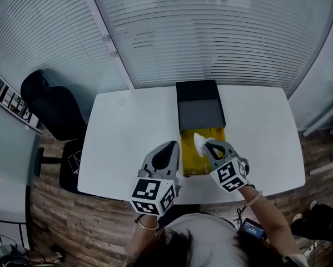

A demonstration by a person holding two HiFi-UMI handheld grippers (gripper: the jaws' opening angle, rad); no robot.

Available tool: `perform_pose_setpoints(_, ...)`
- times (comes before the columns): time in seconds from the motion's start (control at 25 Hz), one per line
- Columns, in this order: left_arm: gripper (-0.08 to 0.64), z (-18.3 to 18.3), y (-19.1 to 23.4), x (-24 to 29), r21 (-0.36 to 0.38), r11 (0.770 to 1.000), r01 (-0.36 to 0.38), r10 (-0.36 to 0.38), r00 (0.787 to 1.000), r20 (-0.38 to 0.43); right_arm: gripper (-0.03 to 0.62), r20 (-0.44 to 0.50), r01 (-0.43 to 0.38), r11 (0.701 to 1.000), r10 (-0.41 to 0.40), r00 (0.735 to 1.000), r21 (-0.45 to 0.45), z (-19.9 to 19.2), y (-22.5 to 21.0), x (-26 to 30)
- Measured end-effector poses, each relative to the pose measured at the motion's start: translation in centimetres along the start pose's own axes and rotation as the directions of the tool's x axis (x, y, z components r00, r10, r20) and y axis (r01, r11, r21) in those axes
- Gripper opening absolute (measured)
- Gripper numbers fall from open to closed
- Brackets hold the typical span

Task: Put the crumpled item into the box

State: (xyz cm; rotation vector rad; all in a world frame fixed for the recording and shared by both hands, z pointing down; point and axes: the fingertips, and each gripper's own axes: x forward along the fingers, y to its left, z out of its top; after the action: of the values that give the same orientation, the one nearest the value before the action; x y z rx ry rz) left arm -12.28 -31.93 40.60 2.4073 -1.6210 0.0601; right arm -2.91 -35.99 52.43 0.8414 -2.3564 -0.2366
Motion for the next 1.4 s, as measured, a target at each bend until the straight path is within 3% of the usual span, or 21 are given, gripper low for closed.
perform_pose_setpoints(0.36,0.017,-0.1,1.6,0.0,0.0,1.0,-0.022,0.022,1.0,-0.012,0.031,-0.107,-0.059,0.991,0.046,0.993,-0.12,-3.4,1.1,3.4)
perform_pose_setpoints(0.64,0.017,-0.5,2.5,0.0,-0.003,0.999,-0.041,0.041,0.999,-0.027,0.031,-0.212,-0.127,0.974,0.087,0.973,-0.186,-6.1,1.6,5.3)
perform_pose_setpoints(0.96,0.017,-1.0,3.1,0.1,-0.014,0.999,-0.047,0.046,0.998,-0.042,0.031,-0.291,-0.175,0.967,0.116,0.95,-0.185,-6.8,1.6,6.7)
perform_pose_setpoints(1.2,0.017,-1.2,3.4,0.1,-0.022,0.998,-0.051,0.05,0.998,-0.048,0.032,-0.326,-0.192,0.976,0.149,0.933,-0.102,-7.4,1.6,7.2)
perform_pose_setpoints(1.4,0.017,-1.3,3.6,0.4,-0.029,0.998,-0.051,0.049,0.997,-0.056,0.046,-0.345,-0.204,0.975,0.162,0.925,-0.091,-7.5,1.5,7.5)
